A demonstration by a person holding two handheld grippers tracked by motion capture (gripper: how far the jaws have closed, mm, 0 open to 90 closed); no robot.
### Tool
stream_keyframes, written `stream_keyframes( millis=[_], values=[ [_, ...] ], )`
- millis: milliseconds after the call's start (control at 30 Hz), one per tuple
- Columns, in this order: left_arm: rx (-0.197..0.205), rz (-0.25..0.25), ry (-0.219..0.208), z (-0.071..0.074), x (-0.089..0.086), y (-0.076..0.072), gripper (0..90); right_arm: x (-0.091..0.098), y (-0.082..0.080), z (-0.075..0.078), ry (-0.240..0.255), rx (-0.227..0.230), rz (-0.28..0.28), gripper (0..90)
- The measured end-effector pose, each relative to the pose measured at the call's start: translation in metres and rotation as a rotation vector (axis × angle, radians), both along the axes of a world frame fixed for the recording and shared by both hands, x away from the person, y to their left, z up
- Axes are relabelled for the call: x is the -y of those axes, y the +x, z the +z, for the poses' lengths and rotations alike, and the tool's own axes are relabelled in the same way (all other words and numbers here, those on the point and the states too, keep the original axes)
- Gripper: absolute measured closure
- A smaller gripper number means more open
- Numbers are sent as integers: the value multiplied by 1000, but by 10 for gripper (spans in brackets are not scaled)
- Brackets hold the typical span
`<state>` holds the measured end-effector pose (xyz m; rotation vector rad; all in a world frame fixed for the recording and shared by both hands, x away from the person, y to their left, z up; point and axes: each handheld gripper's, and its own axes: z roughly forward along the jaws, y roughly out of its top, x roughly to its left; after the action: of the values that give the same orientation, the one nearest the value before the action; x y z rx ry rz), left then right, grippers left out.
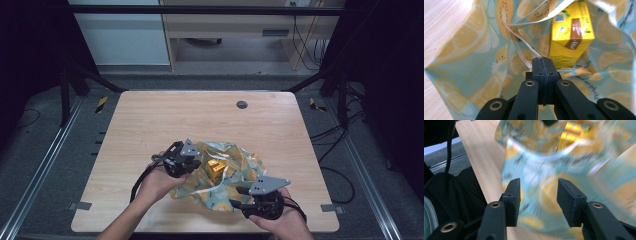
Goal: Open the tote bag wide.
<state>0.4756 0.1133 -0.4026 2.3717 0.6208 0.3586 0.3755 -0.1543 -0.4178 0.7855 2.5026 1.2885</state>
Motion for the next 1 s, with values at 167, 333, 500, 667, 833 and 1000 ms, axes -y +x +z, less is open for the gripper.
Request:
stream_keyframes(
  millis=[167,333,500,667,833,1000],
  values=[
    [-4,-18,-14,2,-3,-7,900,0,3,19,4,44,-14,481],
    [0,-36,-35,4,-6,-17,900,0,19,45,-4,89,-56,416],
    [-10,-62,-53,3,-8,-23,900,3,38,55,-12,103,-102,406],
    [-6,-97,-62,4,-11,-37,900,0,70,55,-53,99,-155,407],
    [-8,-110,-71,2,-16,-48,900,-3,88,50,-84,86,-185,416],
    [-19,-142,-68,-5,-23,-65,900,-7,108,40,-121,65,-184,566]
  ],
)
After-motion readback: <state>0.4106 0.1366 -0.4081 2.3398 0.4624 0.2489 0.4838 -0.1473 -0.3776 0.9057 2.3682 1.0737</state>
